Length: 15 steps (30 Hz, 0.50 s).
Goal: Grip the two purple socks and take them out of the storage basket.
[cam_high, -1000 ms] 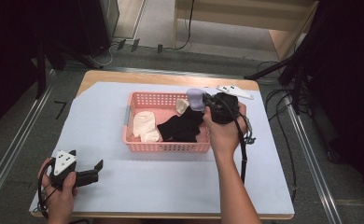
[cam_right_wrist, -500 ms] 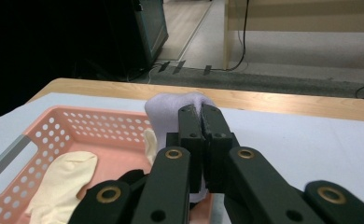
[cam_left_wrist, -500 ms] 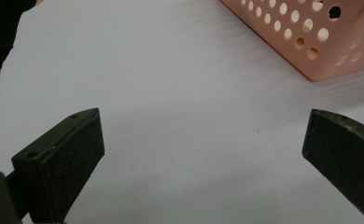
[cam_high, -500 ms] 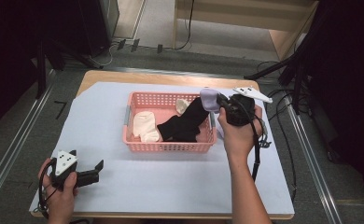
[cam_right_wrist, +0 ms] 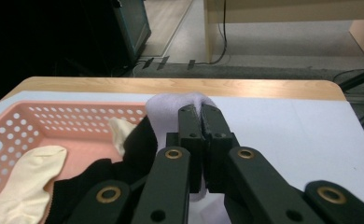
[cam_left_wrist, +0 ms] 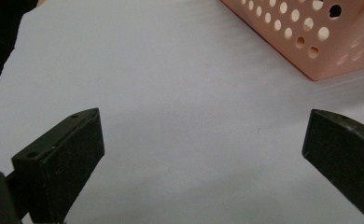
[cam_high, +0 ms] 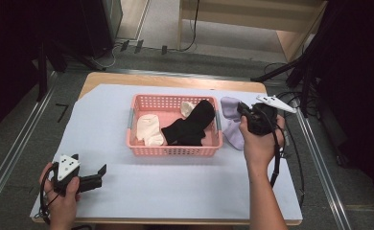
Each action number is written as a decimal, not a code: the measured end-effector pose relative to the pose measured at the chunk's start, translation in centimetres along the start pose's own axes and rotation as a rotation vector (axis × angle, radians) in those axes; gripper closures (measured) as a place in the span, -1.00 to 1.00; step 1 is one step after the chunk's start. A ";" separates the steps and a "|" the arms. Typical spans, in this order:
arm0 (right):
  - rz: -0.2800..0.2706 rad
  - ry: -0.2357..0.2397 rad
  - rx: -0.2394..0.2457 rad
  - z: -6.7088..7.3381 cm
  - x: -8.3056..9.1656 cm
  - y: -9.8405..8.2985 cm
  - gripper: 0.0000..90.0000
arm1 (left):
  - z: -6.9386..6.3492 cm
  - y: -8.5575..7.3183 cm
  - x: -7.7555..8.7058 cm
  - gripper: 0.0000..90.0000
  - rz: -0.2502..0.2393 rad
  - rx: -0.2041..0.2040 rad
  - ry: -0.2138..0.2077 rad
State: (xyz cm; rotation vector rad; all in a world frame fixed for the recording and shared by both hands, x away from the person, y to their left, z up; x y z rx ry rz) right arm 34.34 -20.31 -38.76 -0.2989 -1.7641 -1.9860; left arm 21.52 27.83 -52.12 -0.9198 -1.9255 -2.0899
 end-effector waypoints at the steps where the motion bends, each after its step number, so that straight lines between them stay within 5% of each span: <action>1: 0.004 -0.005 -0.002 -0.3 0.0 -0.1 0.97 | 0.0 0.0 0.0 -1.00 -0.001 0.001 0.000; 15: 0.052 -0.063 -0.053 -3.2 -1.0 -2.8 0.97 | 0.0 0.0 0.0 -1.00 -0.006 -0.003 -0.005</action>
Point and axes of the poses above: each handheld gripper's, and its own axes: x roughly backward along the jaws, y roughly out of its top, z roughly to its left, the point moved 3 cm from there along -x, roughly forward along the jaws, and after that the axes turned 5 degrees about -y, right-handed, at the moved point
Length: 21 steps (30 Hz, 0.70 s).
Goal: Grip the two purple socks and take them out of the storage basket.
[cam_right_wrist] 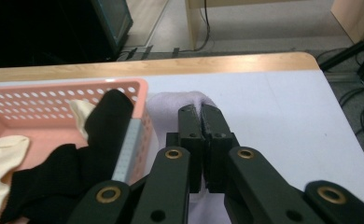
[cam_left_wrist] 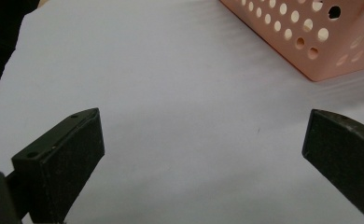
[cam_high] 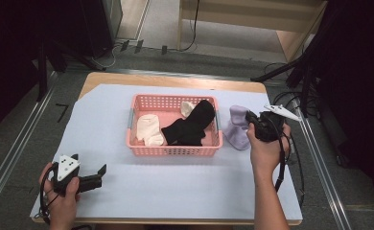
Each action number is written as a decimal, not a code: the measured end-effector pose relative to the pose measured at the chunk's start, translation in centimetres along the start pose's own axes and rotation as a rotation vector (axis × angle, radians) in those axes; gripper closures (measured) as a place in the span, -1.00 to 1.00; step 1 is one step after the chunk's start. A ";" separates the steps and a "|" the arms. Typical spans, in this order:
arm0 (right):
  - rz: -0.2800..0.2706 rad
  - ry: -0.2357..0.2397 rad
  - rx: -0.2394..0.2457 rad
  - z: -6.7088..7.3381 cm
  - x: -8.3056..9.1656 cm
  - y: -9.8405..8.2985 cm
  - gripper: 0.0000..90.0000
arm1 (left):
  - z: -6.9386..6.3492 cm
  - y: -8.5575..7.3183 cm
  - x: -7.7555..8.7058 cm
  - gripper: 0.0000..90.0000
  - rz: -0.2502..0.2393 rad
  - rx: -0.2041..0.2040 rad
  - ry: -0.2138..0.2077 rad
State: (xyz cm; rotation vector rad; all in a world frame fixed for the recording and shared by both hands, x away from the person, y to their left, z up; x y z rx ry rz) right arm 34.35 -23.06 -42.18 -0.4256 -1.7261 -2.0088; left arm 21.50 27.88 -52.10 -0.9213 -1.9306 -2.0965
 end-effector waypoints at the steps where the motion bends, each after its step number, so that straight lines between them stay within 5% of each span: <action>1: 0.005 -0.005 -0.003 -0.2 -0.1 -0.2 0.97 | 0.0 0.0 0.0 -1.00 0.000 -0.001 0.000; 14: 0.050 -0.048 -0.023 -2.0 -1.3 -2.6 0.90 | 0.0 0.0 0.0 -1.00 -0.001 0.000 0.001; 21: 0.029 -0.045 -0.066 -2.8 -0.9 -3.5 0.26 | 0.0 0.0 0.0 -1.00 -0.002 -0.001 0.001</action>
Point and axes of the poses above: each handheld gripper's, and its own axes: x roughly backward along the jaws, y roughly out of its top, z roughly to its left, the point moved 3 cm from there along -x, roughly forward along the jaws, and after that the axes turned 5 degrees about -y, right-handed, at the moved point
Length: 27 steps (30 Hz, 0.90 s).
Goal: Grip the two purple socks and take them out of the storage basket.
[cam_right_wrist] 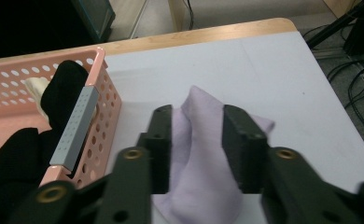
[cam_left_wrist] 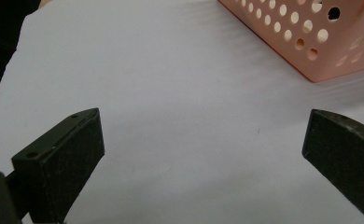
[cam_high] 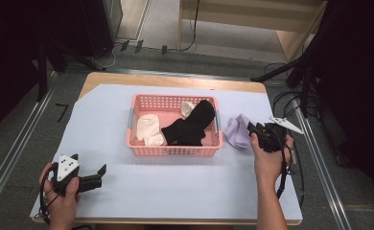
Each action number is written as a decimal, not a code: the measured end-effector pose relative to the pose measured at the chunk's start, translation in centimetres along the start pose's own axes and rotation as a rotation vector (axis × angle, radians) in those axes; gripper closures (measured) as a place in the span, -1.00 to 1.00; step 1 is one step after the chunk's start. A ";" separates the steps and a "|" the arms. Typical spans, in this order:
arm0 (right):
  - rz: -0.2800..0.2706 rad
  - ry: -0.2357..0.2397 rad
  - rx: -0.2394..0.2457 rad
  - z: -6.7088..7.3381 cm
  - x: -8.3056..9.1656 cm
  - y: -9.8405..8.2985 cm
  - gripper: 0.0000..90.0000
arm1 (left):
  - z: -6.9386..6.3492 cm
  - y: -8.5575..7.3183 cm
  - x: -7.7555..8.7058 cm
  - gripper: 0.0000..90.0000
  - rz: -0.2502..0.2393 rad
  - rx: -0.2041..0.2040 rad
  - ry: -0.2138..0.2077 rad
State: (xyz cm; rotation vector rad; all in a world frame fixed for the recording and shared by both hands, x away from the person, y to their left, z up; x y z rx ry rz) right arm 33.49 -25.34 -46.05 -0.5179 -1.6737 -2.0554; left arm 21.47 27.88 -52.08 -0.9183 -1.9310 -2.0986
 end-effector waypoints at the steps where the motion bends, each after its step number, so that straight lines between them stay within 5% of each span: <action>1: -0.001 0.000 0.005 -0.2 0.1 -0.1 0.17 | 0.0 0.0 0.0 -1.00 0.001 0.000 -0.001; 5: 0.008 0.024 0.006 -0.3 0.6 -0.7 -0.07 | 0.0 0.0 0.0 -1.00 0.000 0.001 0.003; 13: 0.023 0.105 0.094 -0.2 1.5 -2.4 -0.34 | 0.0 0.0 0.0 -1.00 0.000 0.000 0.004; 27: 0.013 0.081 0.074 -4.2 3.0 -6.0 -0.34 | -0.1 0.0 0.0 -1.00 0.002 0.001 0.004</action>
Point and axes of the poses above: each handheld gripper's, and its own axes: x roughly backward along the jaws, y roughly out of its top, z roughly to its left, the point moved 3 cm from there along -x, roughly forward along the jaws, and after that the axes turned 5 degrees about -y, right-handed, at the moved point
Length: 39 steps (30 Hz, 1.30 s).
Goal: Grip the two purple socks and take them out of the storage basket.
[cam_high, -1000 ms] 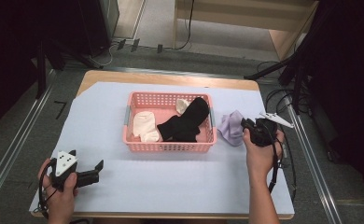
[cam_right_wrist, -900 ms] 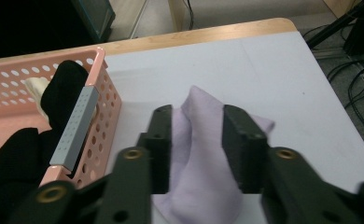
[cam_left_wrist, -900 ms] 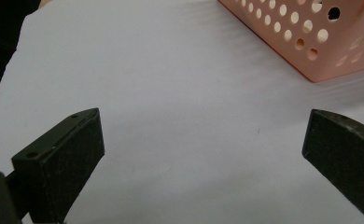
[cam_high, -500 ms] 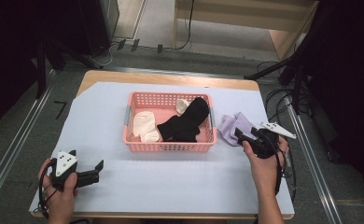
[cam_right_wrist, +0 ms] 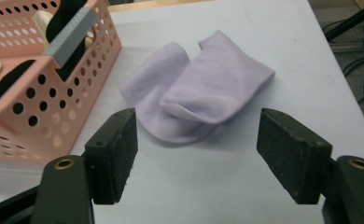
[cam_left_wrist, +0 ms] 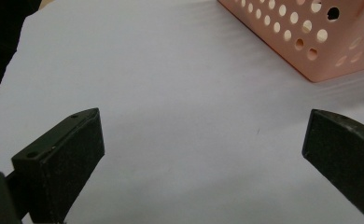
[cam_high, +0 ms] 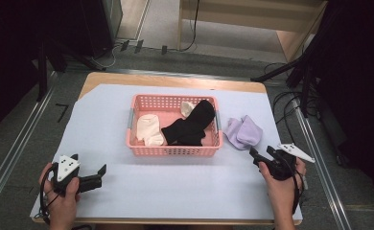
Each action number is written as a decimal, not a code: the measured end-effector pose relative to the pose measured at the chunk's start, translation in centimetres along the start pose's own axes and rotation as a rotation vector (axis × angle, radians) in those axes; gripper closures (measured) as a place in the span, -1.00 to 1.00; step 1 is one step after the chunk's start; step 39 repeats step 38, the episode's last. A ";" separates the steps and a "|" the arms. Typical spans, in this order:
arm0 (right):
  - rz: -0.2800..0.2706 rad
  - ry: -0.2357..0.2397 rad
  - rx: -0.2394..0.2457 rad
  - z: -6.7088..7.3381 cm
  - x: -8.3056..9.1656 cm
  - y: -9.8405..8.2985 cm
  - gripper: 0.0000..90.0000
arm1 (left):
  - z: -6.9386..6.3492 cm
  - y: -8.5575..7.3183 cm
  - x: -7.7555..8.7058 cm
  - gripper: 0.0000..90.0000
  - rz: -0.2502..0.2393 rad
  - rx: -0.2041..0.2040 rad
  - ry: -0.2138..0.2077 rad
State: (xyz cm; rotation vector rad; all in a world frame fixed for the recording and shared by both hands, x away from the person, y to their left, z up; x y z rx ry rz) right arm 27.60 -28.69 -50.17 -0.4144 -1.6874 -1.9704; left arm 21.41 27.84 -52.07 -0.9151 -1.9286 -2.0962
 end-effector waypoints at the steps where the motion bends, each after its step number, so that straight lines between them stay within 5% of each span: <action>1: -0.007 -0.001 0.001 -0.3 0.1 -0.2 -0.34 | 0.0 0.0 0.0 -1.00 -0.003 0.000 0.000; 19: -0.009 -0.045 -0.012 -4.5 3.2 -5.1 -0.32 | 0.1 0.0 0.3 -1.00 -0.030 0.014 0.001; 30: -0.016 -0.047 -0.010 -4.7 3.1 -6.4 -0.31 | 0.3 -0.1 0.3 -1.00 -0.036 0.023 -0.006; 39: -0.009 -0.044 -0.029 -4.9 3.0 -6.6 -0.33 | 1.1 -0.1 0.5 -1.00 -0.051 0.105 -0.030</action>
Point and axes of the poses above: each handheld gripper's, and its own axes: x roughly backward along the jaws, y roughly out of its top, z roughly to its left, the point moved 3 cm from there along -x, roughly forward along the jaws, and after that the axes turned 5 degrees about -y, right-handed, at the moved point
